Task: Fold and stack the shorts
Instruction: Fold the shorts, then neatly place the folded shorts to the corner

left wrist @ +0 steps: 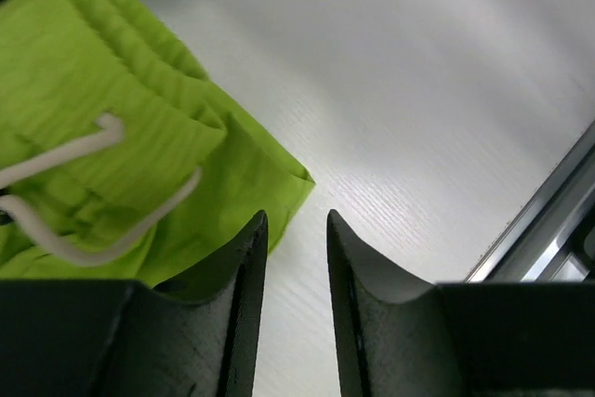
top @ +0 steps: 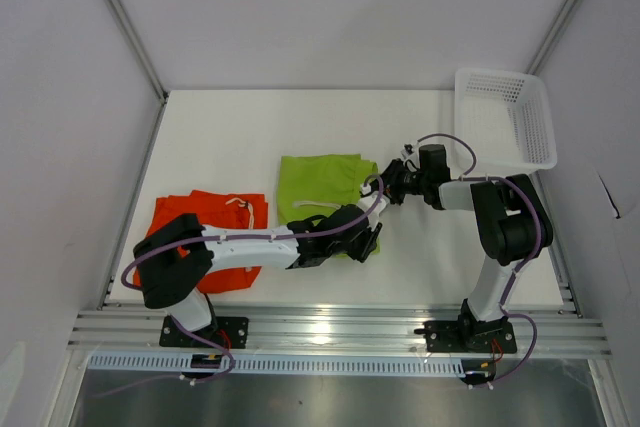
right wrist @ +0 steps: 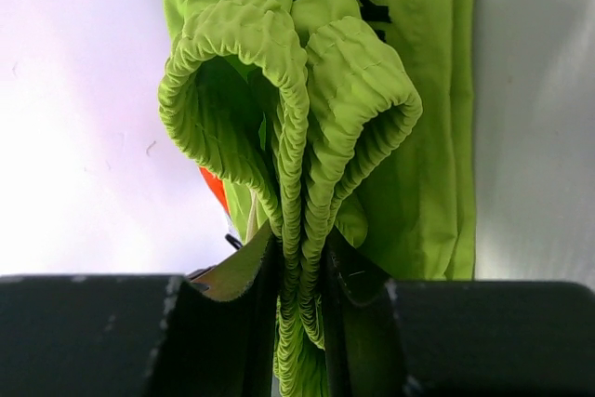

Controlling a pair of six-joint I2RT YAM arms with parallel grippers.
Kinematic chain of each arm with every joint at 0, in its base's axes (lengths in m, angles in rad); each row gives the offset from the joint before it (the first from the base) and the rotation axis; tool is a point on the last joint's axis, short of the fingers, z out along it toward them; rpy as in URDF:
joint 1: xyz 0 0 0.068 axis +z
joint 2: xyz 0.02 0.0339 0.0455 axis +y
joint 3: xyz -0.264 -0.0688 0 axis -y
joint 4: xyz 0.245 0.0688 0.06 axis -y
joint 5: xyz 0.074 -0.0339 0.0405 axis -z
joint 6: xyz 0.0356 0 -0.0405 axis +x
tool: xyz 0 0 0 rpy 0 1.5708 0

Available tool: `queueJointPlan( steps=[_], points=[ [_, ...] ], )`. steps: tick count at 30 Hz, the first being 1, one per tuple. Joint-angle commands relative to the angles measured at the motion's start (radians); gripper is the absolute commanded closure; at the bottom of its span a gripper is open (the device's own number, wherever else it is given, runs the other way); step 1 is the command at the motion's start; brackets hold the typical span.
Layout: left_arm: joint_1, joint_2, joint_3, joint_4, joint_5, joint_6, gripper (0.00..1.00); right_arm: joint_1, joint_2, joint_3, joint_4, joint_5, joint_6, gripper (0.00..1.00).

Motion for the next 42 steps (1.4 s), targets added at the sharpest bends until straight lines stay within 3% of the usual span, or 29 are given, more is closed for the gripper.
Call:
queueJointPlan(
  steps=[1,11,22,27,42],
  points=[
    [-0.019,0.045,0.037,0.047,-0.051,0.07,0.67,0.009,0.001,0.053,0.028,-0.03,-0.002,1.0],
    [-0.021,0.14,0.066,0.018,-0.155,0.082,0.67,0.012,0.004,0.083,0.001,-0.036,-0.014,1.0],
    [-0.026,0.039,-0.046,0.151,-0.223,0.045,0.62,0.016,0.005,0.101,-0.021,-0.034,-0.019,1.0],
    [-0.026,0.07,-0.023,0.135,-0.293,0.031,0.61,0.021,0.008,0.113,-0.008,-0.044,0.001,1.0],
    [-0.041,0.254,-0.024,0.222,-0.209,-0.009,0.7,0.036,0.07,0.228,-0.119,-0.082,-0.075,1.0]
  ],
)
